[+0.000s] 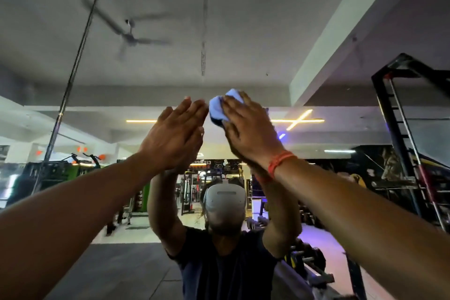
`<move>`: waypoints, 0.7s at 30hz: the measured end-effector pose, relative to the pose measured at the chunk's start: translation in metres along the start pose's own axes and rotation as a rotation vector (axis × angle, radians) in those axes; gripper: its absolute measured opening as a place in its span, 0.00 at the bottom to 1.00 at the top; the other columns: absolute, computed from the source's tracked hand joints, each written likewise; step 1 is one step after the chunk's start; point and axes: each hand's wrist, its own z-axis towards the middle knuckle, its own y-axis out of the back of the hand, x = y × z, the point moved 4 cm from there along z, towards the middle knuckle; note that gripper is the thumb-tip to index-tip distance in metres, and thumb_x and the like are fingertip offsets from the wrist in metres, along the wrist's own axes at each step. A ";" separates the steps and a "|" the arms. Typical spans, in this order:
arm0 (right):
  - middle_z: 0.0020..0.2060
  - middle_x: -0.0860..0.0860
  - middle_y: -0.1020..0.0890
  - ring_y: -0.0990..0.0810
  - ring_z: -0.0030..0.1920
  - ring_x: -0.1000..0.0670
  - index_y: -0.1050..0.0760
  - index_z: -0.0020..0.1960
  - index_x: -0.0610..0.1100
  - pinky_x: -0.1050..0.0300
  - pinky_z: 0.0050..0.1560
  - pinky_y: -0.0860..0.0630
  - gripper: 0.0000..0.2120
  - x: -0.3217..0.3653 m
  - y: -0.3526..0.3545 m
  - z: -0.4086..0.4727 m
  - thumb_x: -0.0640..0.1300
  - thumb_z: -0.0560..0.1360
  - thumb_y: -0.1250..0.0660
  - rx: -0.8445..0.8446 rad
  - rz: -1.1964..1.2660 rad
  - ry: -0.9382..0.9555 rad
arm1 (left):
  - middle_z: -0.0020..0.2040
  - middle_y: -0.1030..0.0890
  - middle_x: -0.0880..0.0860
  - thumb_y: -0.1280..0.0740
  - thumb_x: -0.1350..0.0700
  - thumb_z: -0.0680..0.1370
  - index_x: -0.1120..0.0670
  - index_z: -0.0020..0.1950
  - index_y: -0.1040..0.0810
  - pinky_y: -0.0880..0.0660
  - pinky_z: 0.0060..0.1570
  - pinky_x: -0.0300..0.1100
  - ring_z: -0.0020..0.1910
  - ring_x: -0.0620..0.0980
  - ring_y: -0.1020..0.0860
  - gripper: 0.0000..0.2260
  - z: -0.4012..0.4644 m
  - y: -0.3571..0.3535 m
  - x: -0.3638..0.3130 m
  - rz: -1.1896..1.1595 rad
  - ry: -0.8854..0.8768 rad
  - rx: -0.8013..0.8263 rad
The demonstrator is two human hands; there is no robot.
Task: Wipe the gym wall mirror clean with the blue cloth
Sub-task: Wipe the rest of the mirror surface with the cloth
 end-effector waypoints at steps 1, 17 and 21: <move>0.72 0.44 0.24 0.30 0.74 0.38 0.30 0.76 0.41 0.44 0.72 0.33 0.23 -0.017 0.006 0.004 0.44 0.81 0.40 0.009 -0.038 0.077 | 0.82 0.38 0.52 0.55 0.43 0.82 0.53 0.82 0.38 0.39 0.74 0.57 0.82 0.54 0.44 0.30 -0.001 -0.001 0.000 -0.005 0.004 -0.007; 0.73 0.42 0.25 0.33 0.77 0.40 0.29 0.75 0.39 0.44 0.76 0.35 0.23 -0.080 0.024 -0.055 0.41 0.80 0.42 -0.105 -0.022 -0.272 | 0.83 0.42 0.49 0.53 0.43 0.82 0.51 0.83 0.41 0.43 0.77 0.56 0.83 0.52 0.48 0.29 0.001 -0.016 -0.038 -0.073 -0.085 0.016; 0.66 0.42 0.21 0.27 0.70 0.37 0.24 0.69 0.39 0.40 0.70 0.28 0.22 -0.022 0.008 -0.051 0.39 0.77 0.43 -0.293 0.133 -0.547 | 0.83 0.46 0.46 0.55 0.40 0.80 0.49 0.84 0.44 0.48 0.79 0.56 0.83 0.50 0.51 0.32 0.003 -0.015 -0.032 -0.163 -0.074 0.085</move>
